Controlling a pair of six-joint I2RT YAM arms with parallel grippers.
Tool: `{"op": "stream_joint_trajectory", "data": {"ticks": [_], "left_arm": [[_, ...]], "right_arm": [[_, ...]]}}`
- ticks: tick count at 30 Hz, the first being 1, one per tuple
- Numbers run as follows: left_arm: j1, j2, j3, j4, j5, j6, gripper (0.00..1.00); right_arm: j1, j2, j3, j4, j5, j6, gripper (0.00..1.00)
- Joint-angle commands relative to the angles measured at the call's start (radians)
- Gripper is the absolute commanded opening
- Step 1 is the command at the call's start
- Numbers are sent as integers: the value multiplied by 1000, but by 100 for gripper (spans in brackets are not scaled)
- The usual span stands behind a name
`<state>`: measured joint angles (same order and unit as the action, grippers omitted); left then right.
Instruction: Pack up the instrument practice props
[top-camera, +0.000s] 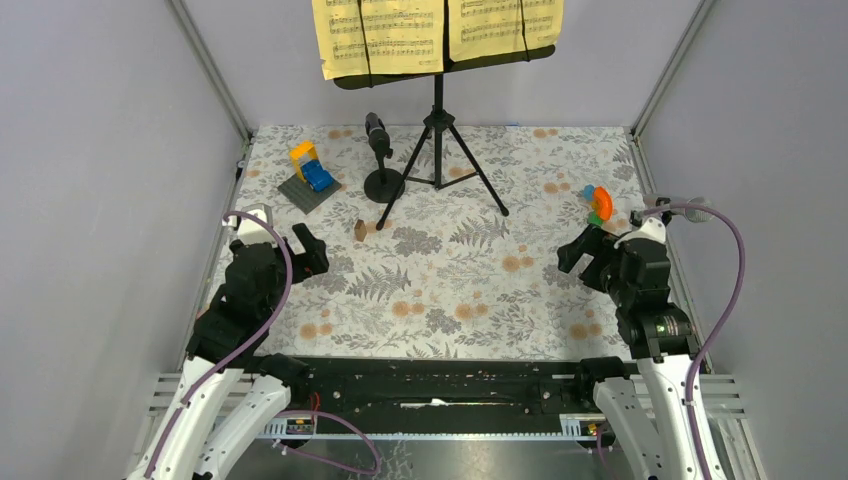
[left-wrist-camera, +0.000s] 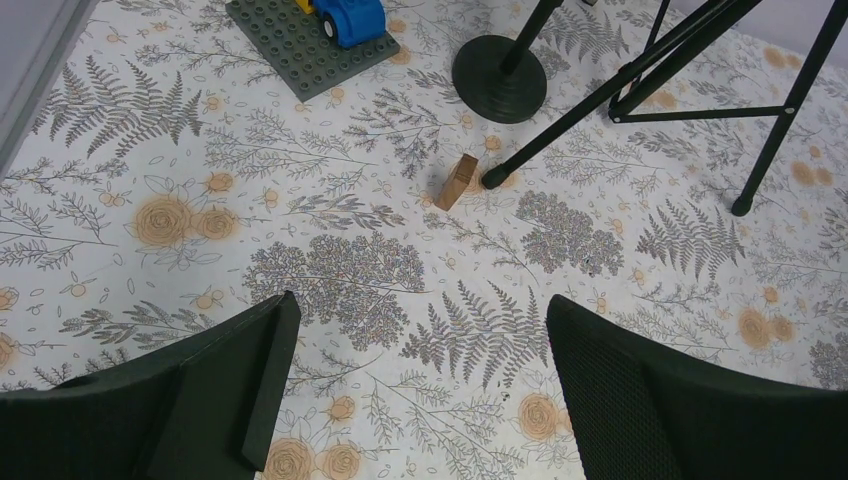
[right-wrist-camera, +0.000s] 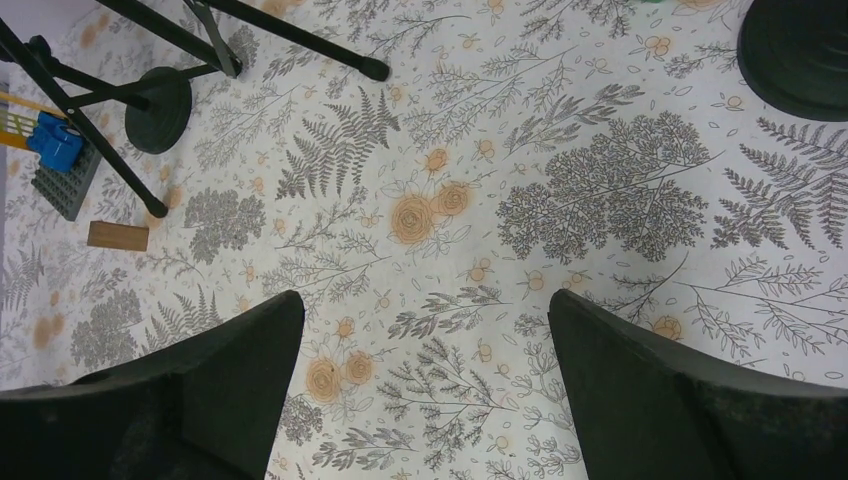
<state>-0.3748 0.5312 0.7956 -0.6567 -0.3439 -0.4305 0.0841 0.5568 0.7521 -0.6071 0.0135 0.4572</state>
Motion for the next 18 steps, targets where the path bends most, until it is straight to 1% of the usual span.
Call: {"op": "stream_joint_trajectory", "data": {"ticks": [1,3,8,13,14,16,17,18], "left_arm": [[-2,0,-1,25,-28,-8,99],[-2,3,-3,27,-23,-8,99],[-2,68,-4,32,9,2,99],[-1,127,1,21,3,-2,99],[-1,129,1,20,4,-1,99],[-1,125,1,21,13,0,99],[0,121,0,24,18,2,99],[0,117,-1,28,24,4,99]], "right_arm": [[-4,14,-4,55,-68,-2,100],[-4,12,-20,93,-129,-8,100],[-4,14,-48,155,-173,34,100],[-4,87,-27,199,-239,45,100],[-3,107,-34,240,-272,46,100],[-3,158,-59,367,-400,45,100],[-3,194,-79,493,-476,45,100],[0,226,-84,575,-524,54,100]]}}
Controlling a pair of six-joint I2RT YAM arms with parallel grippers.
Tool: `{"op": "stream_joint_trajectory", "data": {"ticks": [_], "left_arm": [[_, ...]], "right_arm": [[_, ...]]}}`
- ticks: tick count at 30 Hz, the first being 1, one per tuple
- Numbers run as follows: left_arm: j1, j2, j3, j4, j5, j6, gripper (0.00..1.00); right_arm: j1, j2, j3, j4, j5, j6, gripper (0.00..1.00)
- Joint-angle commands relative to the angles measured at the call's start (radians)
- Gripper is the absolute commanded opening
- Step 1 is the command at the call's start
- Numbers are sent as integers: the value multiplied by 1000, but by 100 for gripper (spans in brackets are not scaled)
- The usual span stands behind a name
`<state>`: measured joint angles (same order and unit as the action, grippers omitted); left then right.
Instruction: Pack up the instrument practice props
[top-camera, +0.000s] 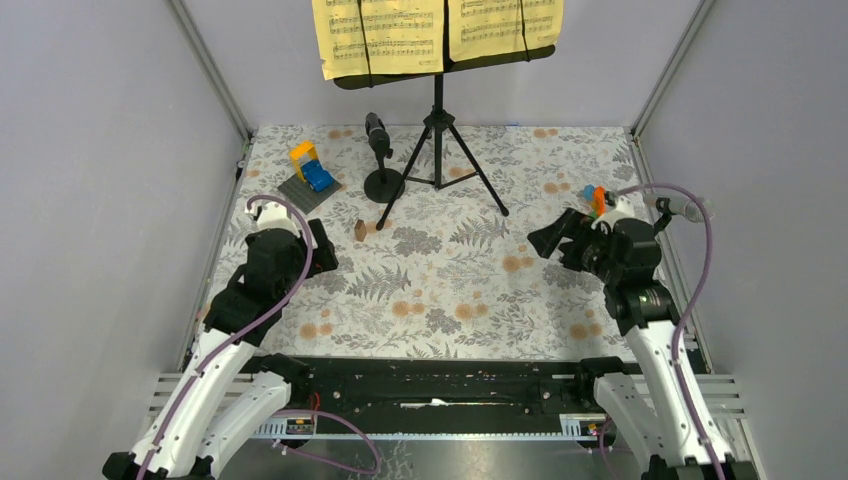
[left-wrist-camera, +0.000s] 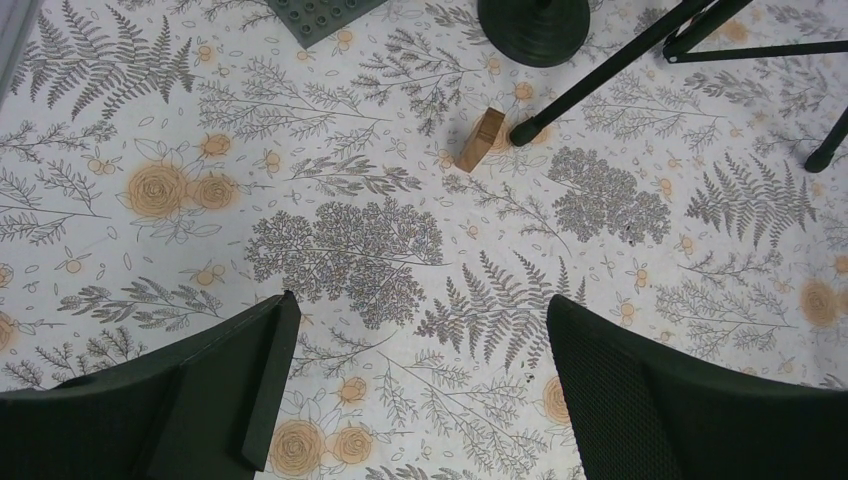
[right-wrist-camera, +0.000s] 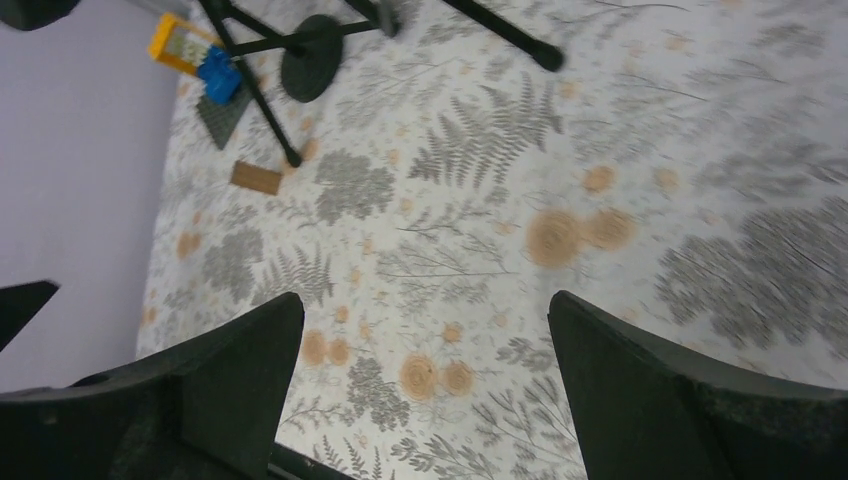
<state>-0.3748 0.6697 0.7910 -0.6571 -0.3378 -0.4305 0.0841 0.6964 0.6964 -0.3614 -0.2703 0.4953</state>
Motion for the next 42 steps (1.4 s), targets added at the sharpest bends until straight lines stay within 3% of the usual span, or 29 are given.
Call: {"op": "stream_joint_trajectory", "data": {"ticks": [1,3,7,9,17,23,31,42], "left_arm": [[1,-26,0,32,25,6,99],[2,-31,-2,36,37,11,99],[9,-36,-3,38,43,13,99],[14,-38,-3,37,45,14,99],[20,-68,-10,45,50,16,99],[41,-56,-13,56,87,29,99],[71,-57,-16,64,113,36,99],[117,-50,-19,77,157,49,99]], "right_arm": [[12,126,-25,413,-253,25,100],[88,202,15,494,-197,-5,100],[355,411,162,528,63,-168,100],[417,512,214,586,143,-183,99],[438,869,349,923,213,-149,84],[449,1096,521,991,229,-168,81],[450,1274,632,1068,363,-242,69],[484,1450,672,1353,435,-399,62]]}}
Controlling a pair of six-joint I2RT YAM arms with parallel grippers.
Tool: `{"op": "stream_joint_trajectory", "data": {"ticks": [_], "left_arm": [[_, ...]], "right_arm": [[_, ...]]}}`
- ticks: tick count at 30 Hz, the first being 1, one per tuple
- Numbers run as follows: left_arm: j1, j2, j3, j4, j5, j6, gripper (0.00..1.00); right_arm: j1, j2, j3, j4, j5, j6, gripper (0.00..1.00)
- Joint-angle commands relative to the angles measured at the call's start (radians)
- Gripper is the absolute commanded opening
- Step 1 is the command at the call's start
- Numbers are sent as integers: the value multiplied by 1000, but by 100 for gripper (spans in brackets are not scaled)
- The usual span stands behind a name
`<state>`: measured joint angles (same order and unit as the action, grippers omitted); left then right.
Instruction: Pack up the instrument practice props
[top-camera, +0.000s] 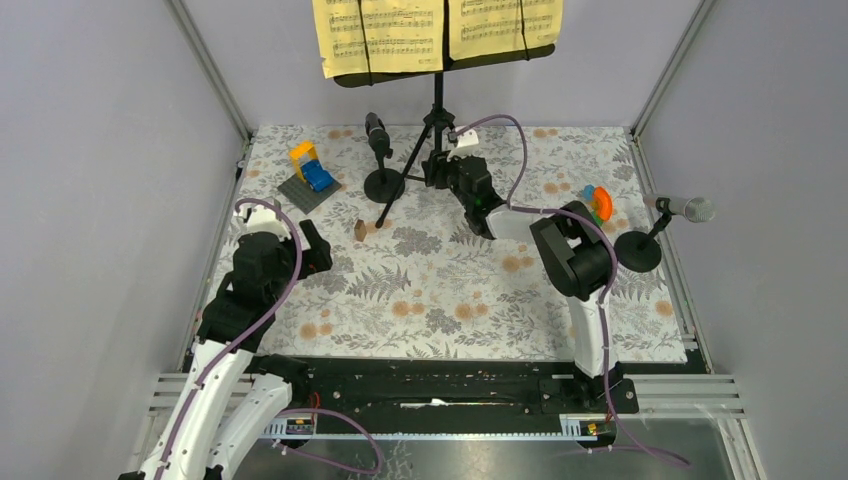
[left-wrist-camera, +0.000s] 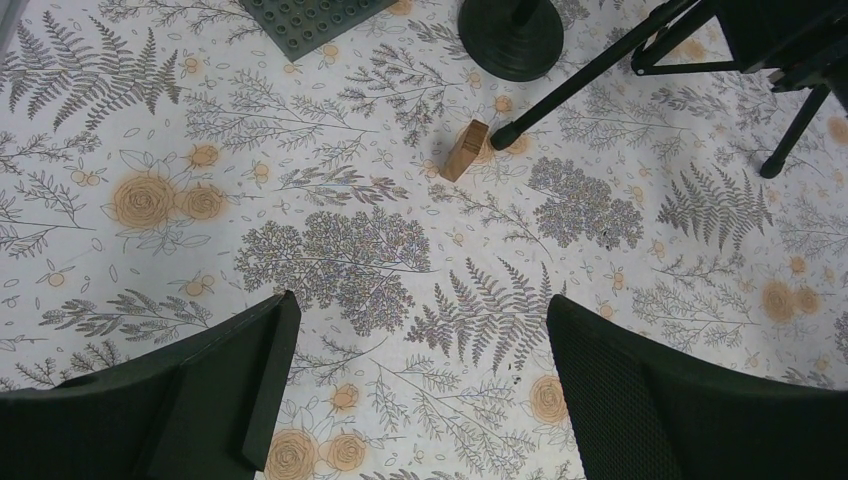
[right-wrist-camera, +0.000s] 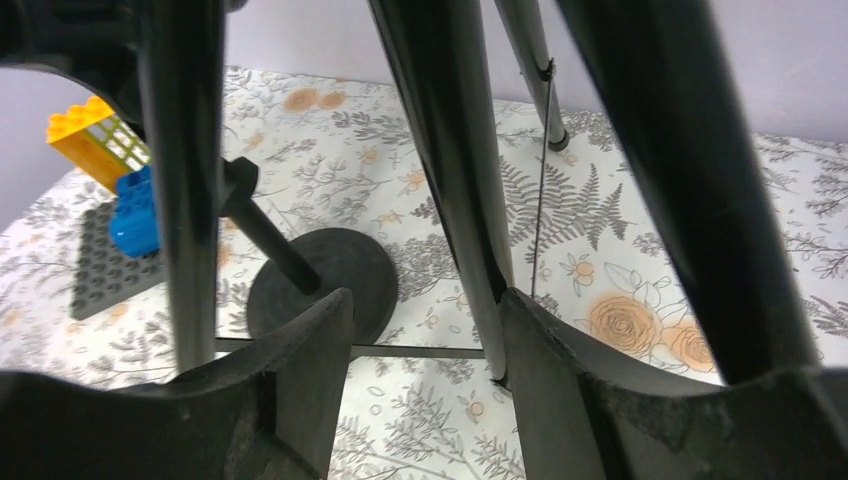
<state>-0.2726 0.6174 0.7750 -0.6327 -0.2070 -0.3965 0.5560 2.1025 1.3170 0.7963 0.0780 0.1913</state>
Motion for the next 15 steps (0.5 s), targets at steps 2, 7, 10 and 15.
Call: {"op": "stream_joint_trajectory", "data": {"ticks": [2,7,10,15], "left_arm": [[19,3,-3,52,30,16,99],[25,7,-3,54,33,17,99],[31,10,-3,53,37,18,99],[42,11,-3,54,39,18,99]], "right_arm": [[17,69,65,230,136,-118,62],[18,126,148,212,187,-153,57],[18,159,204,183,163,-178,49],[19,181,227,174,146,-223,21]]}}
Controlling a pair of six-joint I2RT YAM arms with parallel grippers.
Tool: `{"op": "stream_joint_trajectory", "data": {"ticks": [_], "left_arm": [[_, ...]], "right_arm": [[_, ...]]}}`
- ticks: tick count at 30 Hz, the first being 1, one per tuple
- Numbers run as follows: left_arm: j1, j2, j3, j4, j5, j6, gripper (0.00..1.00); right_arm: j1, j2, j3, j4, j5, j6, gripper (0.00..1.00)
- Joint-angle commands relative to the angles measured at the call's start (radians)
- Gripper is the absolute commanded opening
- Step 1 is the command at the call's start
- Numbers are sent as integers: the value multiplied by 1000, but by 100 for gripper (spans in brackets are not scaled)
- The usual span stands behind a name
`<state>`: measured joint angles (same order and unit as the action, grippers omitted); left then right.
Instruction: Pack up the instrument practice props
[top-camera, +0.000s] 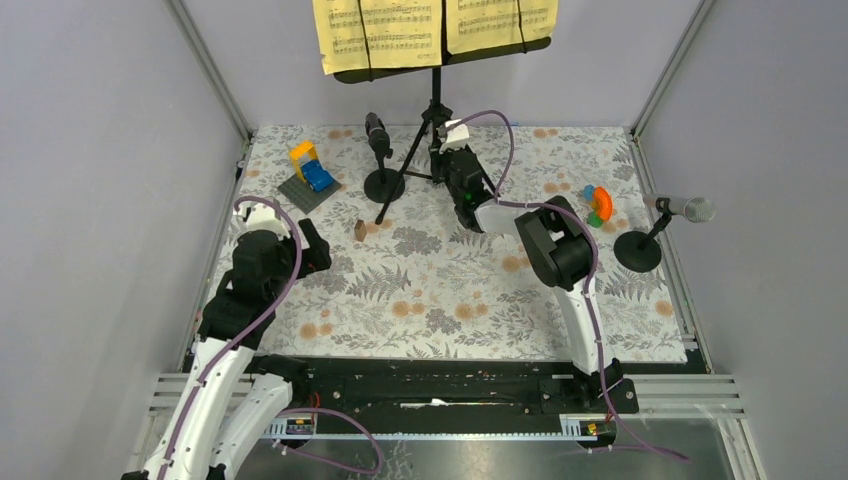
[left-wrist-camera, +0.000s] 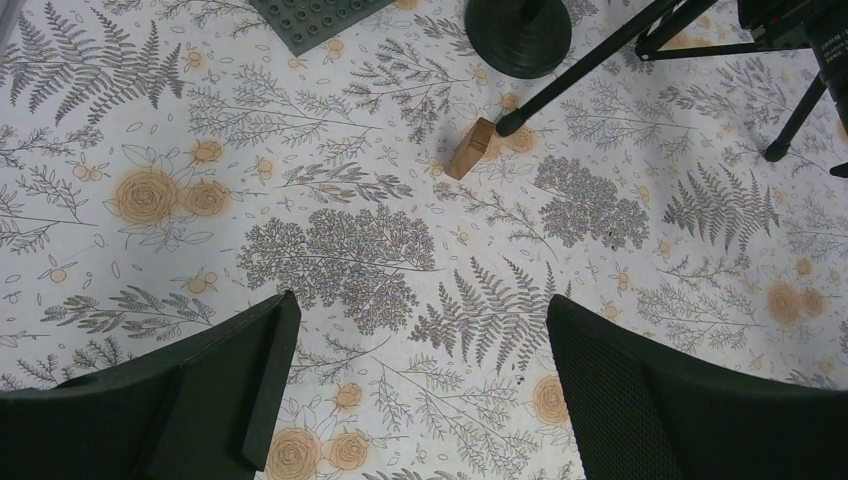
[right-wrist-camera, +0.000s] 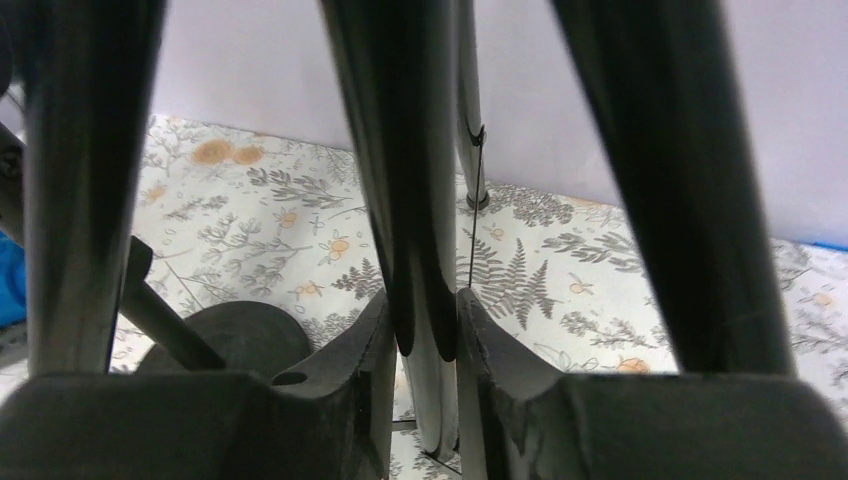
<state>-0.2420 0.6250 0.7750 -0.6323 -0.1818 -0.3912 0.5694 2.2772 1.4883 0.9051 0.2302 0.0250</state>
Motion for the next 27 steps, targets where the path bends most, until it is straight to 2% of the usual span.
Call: {"op": "stream_joint_trajectory", "data": {"ticks": [1,5,11,19,27], "left_arm": [[13,3,-3,53,13,12,99],[22,6,-5,56,20,14,99],[31,14,-5,58,33,17,99],[41,13,-5,60,42,18,99],[46,9,-5,61,46,19,99]], "right_arm": [[4,4,48,68,-11,-66,15],[5,-33,-31,117,-12,-85,0],[5,-164,-227,194,-38,-88,0],[22,-394,-498,167,-72,-63,0],[137,-606,-744,164,100,-78,0]]}}
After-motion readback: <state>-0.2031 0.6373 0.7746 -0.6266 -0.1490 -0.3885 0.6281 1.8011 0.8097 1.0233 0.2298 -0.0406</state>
